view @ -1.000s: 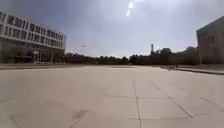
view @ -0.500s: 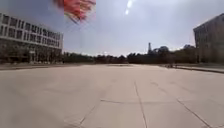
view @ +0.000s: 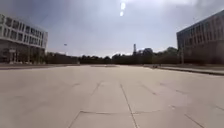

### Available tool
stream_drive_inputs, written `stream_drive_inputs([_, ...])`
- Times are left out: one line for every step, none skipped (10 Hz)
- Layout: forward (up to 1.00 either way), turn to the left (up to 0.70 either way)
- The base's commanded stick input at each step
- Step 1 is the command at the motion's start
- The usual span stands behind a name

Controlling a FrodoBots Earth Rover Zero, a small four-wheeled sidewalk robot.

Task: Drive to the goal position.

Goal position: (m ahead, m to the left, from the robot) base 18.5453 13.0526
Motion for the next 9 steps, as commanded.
stream_drive_inputs([0.7, -0.02])
stream_drive_inputs([0.7, -0.02])
stream_drive_inputs([0.7, -0.02])
stream_drive_inputs([0.7, -0.02])
stream_drive_inputs([0.7, -0.02])
stream_drive_inputs([0.7, -0.02])
stream_drive_inputs([0.7, -0.02])
stream_drive_inputs([0.7, -0.02])
stream_drive_inputs([0.7, -0.02])
